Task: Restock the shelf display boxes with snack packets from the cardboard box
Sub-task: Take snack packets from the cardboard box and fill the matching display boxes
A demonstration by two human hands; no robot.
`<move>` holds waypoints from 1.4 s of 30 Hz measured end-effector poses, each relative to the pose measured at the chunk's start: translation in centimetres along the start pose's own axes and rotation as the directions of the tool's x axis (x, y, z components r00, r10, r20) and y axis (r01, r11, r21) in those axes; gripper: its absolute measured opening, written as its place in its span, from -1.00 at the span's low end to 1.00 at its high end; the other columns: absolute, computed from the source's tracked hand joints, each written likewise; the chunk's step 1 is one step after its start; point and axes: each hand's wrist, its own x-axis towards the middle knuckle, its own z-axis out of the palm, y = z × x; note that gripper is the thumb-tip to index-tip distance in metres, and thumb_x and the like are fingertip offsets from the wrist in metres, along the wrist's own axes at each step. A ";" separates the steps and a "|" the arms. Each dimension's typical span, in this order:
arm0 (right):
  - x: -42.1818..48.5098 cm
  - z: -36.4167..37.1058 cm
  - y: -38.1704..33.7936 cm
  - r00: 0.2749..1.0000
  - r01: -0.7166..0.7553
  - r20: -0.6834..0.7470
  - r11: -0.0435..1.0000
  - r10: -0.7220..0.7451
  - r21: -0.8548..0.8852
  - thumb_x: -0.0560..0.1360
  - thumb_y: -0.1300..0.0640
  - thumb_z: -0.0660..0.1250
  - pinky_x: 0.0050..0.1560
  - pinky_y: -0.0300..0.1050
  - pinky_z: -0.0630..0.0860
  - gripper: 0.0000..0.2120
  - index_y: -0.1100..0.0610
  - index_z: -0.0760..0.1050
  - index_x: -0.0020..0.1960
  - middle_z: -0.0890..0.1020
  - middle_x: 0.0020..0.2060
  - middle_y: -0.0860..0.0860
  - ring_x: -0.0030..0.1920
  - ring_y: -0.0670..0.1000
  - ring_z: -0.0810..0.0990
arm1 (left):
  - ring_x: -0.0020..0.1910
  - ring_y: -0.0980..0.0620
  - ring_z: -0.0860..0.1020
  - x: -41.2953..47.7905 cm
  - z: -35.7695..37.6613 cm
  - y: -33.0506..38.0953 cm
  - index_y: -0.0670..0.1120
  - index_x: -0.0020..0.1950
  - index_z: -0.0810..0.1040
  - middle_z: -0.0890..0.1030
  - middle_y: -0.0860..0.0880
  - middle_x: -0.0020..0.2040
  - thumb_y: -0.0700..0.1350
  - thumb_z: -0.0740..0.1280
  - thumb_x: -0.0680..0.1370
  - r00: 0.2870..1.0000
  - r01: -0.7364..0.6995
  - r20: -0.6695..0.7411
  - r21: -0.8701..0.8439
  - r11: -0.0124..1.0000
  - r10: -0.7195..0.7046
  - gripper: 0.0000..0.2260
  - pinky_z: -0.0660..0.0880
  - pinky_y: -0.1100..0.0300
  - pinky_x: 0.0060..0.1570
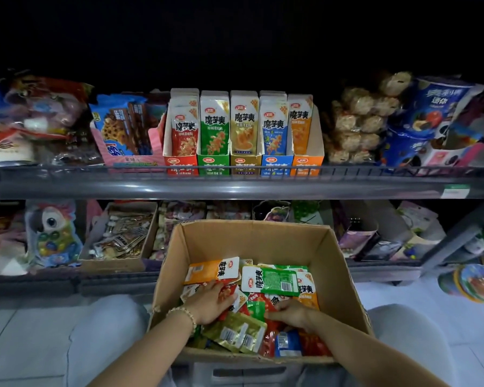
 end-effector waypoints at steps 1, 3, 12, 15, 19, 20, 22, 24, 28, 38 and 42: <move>0.0 0.1 -0.1 1.000 0.009 -0.011 1.000 -0.008 0.029 0.47 -0.10 0.36 0.07 -0.16 0.57 -0.71 0.12 0.53 -0.02 0.66 -0.01 0.05 0.00 -0.01 0.64 | 0.53 -0.08 0.04 0.0 0.0 0.0 0.00 0.56 0.00 0.00 -0.04 0.57 0.35 -0.08 0.54 1.000 -0.001 0.004 -0.004 1.000 0.001 -0.31 0.06 0.00 0.47; 0.1 -0.1 -0.6 0.999 0.014 -0.036 0.995 -0.010 0.096 0.48 -0.15 0.33 0.05 -0.13 0.60 -0.65 0.12 0.51 0.04 0.64 0.03 0.07 0.01 0.02 0.63 | 0.53 -0.08 0.06 -0.1 -0.1 0.2 0.00 0.56 0.01 0.01 -0.04 0.57 0.34 -0.07 0.55 1.000 -0.004 0.006 -0.013 1.000 0.004 -0.33 0.06 0.01 0.47; 1.4 0.7 -2.9 0.978 0.163 -0.139 0.985 -0.154 0.061 0.45 0.17 0.44 -0.18 -0.21 0.50 -0.83 0.11 0.43 -0.18 0.52 -0.23 0.00 -0.25 -0.08 0.51 | 0.50 -0.01 0.16 -0.6 -0.7 0.3 0.04 0.54 0.08 0.12 0.02 0.55 0.28 -0.04 0.58 0.998 -0.055 -0.008 -0.089 0.995 0.055 -0.41 0.11 0.10 0.43; -0.4 -0.7 -4.0 0.933 0.328 -0.149 0.945 -0.326 -0.016 0.49 0.21 0.38 -0.12 -0.10 0.48 -0.78 0.07 0.36 -0.25 0.48 -0.24 0.03 -0.23 -0.05 0.49 | 0.43 -0.01 0.29 -0.7 -1.1 0.1 0.06 0.50 0.20 0.27 0.00 0.49 0.28 -0.02 0.58 0.998 -0.053 -0.041 -0.141 0.989 0.047 -0.46 0.22 0.13 0.39; -3.8 -4.4 -4.6 0.883 0.427 -0.242 0.902 -0.401 0.066 0.50 0.25 0.35 0.05 0.02 0.59 -0.94 0.20 0.51 -0.03 0.65 -0.10 0.16 -0.10 0.11 0.66 | 0.39 0.04 0.35 -1.1 -2.3 1.0 0.04 0.49 0.21 0.32 0.03 0.46 0.33 0.02 0.54 0.990 -0.068 -0.139 -0.290 0.955 0.029 -0.39 0.31 0.21 0.29; -4.7 -5.4 -4.8 0.863 0.461 -0.273 0.883 -0.424 0.086 0.50 0.25 0.34 0.06 0.07 0.59 -0.90 0.21 0.51 0.01 0.65 -0.09 0.20 -0.08 0.16 0.66 | 0.40 0.05 0.34 -1.3 -2.7 1.6 0.05 0.50 0.19 0.32 0.05 0.47 0.36 0.04 0.52 0.982 -0.103 -0.184 -0.332 0.937 0.043 -0.36 0.32 0.24 0.26; -6.6 -7.0 -5.7 0.815 0.540 -0.343 0.827 -0.467 0.155 0.52 0.24 0.32 -0.08 -0.02 0.62 -0.89 0.20 0.51 0.05 0.64 -0.13 0.19 -0.16 0.15 0.65 | 0.38 0.03 0.37 -2.1 -3.9 3.2 0.06 0.50 0.16 0.35 0.05 0.44 0.35 0.07 0.50 0.962 -0.184 -0.258 -0.384 0.905 0.086 -0.36 0.36 0.32 0.10; -8.3 -8.1 -7.0 0.780 0.604 -0.405 0.745 -0.477 0.285 0.55 0.24 0.28 -0.24 -0.19 0.58 -0.88 0.20 0.50 0.07 0.64 -0.18 0.11 -0.25 0.02 0.65 | 0.40 0.01 0.35 -2.7 -5.2 4.7 0.01 0.51 0.09 0.32 0.10 0.41 0.33 0.10 0.51 0.960 -0.219 -0.260 -0.483 0.848 0.100 -0.33 0.35 0.31 0.14; -9.9 -8.5 -9.3 0.728 0.680 -0.444 0.634 -0.522 0.369 0.58 0.22 0.20 -0.33 -0.21 0.56 -0.89 0.21 0.48 0.01 0.64 -0.23 0.08 -0.27 -0.02 0.64 | 0.17 0.05 0.57 -3.0 -7.6 7.0 0.02 0.36 0.26 0.44 -0.02 0.35 0.33 0.20 0.40 0.960 -0.276 -0.268 -0.834 0.478 0.087 -0.36 0.52 0.16 0.16; -10.9 -6.8 -12.4 0.743 0.668 -0.291 0.645 -0.602 0.370 0.59 0.14 0.19 0.05 -0.16 0.57 -0.78 0.15 0.53 0.16 0.67 0.03 0.07 0.08 0.01 0.64 | 0.03 0.04 0.63 -3.7 -11.7 7.8 -0.11 0.19 0.49 0.67 -0.03 0.06 -0.21 0.45 0.43 0.876 -0.469 -0.467 -0.883 0.016 -0.116 -0.65 0.58 0.21 -0.08; -12.2 -7.7 -15.6 0.614 0.786 -0.390 0.577 -0.686 0.221 0.47 0.12 0.34 0.01 -0.26 0.54 -0.72 0.04 0.48 0.18 0.64 0.06 -0.02 0.09 -0.12 0.61 | 0.06 0.04 0.61 -4.6 -13.1 7.4 -0.06 0.07 0.58 0.68 -0.01 0.03 -0.15 0.48 0.42 0.851 -0.497 -0.515 -0.853 0.161 -0.103 -0.75 0.53 0.07 0.14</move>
